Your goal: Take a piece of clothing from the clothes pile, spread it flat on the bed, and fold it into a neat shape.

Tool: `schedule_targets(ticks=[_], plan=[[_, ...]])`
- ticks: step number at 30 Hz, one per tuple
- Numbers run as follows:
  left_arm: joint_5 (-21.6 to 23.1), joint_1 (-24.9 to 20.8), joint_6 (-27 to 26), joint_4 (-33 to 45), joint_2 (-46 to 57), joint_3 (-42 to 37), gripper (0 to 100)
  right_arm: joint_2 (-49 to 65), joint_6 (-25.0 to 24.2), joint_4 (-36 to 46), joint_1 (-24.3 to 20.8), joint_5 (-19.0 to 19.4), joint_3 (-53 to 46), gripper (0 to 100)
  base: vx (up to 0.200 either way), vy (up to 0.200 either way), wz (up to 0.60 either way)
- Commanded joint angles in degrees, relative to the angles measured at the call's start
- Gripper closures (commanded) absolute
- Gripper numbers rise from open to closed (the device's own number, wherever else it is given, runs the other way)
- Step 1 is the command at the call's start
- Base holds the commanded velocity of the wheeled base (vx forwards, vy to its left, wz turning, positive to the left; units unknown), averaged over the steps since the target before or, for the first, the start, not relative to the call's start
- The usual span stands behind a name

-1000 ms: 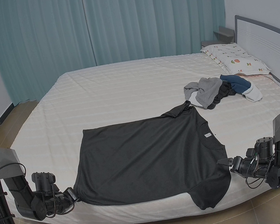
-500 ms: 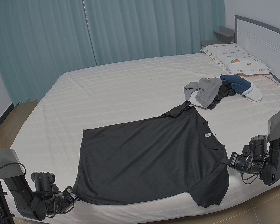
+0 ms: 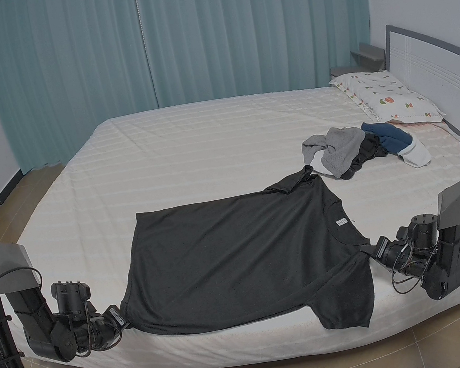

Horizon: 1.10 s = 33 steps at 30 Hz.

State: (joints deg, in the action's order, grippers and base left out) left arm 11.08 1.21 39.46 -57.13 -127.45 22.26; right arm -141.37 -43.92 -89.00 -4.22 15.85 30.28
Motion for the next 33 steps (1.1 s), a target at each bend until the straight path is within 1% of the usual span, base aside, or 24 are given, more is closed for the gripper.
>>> schedule_targets(ticks=[1,3,11,12,18,22,25,28,30,33], plan=[[-0.01,0.02,0.0,0.0,0.1,-0.02,100,-2.06,0.07,-0.47,-0.44,-0.03,1.97,100,0.0,0.0,0.0],[-0.01,0.02,0.0,0.0,0.01,-0.02,100,-3.12,0.07,-0.38,-0.09,-0.12,5.58,100,0.0,0.0,0.0],[-0.01,0.02,0.0,0.0,0.01,-0.02,100,-3.91,0.42,1.99,-0.26,-0.12,7.42,100,0.0,0.0,0.0],[-0.01,-0.06,0.0,0.0,0.01,-0.02,100,-3.91,0.42,2.43,-0.09,-0.12,7.78,0,0.0,0.0,0.0],[-0.01,-0.06,0.0,0.0,0.01,-0.11,100,-2.85,0.33,1.99,0.0,-0.29,6.72,0,0.0,0.0,0.0],[-0.01,0.02,0.0,0.0,0.01,-0.11,100,2.77,0.33,2.52,0.61,0.41,1.18,0,0.0,0.0,0.0],[-0.01,0.02,-0.09,0.0,0.01,-0.11,100,4.79,0.68,2.34,0.44,1.29,-3.12,0,0.0,0.0,0.0],[-0.01,0.02,-0.09,0.0,0.01,-0.11,100,6.11,3.41,2.43,0.35,3.58,-6.64,0,0.0,0.0,0.0],[-0.01,0.02,0.0,0.0,0.01,-0.02,100,5.67,7.8,2.43,0.26,6.39,-9.54,0,0.0,0.0,0.0],[0.08,0.02,0.0,0.0,0.01,0.24,100,4.88,12.9,2.43,-0.18,7.44,-12.0,0,0.0,0.0,0.0]])
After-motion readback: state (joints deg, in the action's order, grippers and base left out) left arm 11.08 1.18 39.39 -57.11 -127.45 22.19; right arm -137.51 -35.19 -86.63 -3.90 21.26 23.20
